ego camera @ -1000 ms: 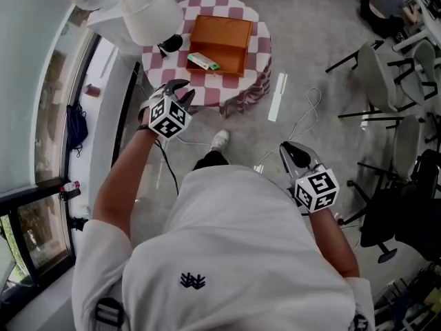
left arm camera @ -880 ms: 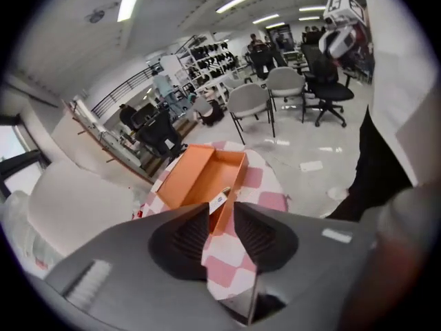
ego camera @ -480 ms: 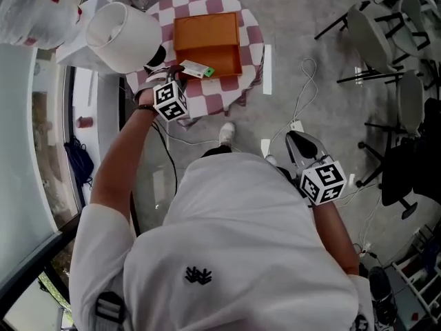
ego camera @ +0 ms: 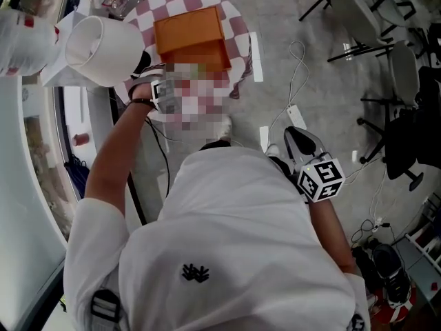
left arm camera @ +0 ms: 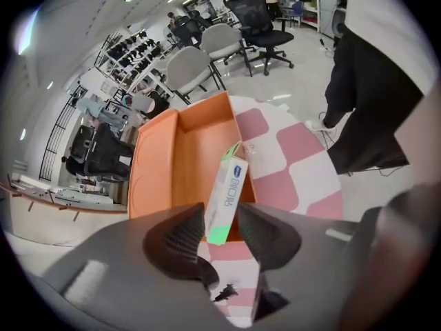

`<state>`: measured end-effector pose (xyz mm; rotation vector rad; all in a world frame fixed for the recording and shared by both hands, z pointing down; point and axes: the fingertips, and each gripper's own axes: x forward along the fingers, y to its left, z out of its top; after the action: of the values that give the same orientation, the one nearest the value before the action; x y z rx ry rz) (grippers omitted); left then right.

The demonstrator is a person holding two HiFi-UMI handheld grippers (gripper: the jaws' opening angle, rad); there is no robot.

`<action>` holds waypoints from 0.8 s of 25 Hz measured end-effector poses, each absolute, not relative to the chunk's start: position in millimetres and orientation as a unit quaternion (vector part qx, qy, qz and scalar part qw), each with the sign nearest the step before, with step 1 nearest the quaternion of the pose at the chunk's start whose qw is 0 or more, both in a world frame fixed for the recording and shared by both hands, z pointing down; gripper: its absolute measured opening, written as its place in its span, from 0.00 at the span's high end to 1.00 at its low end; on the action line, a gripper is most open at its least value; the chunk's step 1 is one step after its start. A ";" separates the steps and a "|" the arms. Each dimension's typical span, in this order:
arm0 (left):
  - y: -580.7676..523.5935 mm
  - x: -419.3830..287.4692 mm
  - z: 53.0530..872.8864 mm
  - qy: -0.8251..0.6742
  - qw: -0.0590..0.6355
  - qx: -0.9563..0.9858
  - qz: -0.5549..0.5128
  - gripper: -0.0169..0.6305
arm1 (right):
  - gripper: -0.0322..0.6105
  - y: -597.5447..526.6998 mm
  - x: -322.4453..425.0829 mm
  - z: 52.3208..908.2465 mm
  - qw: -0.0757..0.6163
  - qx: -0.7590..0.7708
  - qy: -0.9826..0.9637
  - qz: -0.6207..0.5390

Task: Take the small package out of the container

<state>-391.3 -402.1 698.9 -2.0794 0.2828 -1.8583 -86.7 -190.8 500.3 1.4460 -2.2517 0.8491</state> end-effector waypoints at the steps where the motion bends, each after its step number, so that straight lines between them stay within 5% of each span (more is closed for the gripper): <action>1: -402.3 -391.9 701.6 0.094 0.168 -0.729 -0.657 0.72 | 0.92 -189.6 -85.1 500.2 0.165 0.512 -0.788 0.299; 20: -420.2 -378.7 696.6 0.154 0.126 -0.748 -0.633 0.74 | 0.92 -178.2 -63.4 498.7 0.167 0.525 -0.779 0.300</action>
<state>-378.7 -420.2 696.6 -2.1780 0.4489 -1.8444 -63.4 -178.2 498.7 1.4938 -2.2168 0.8526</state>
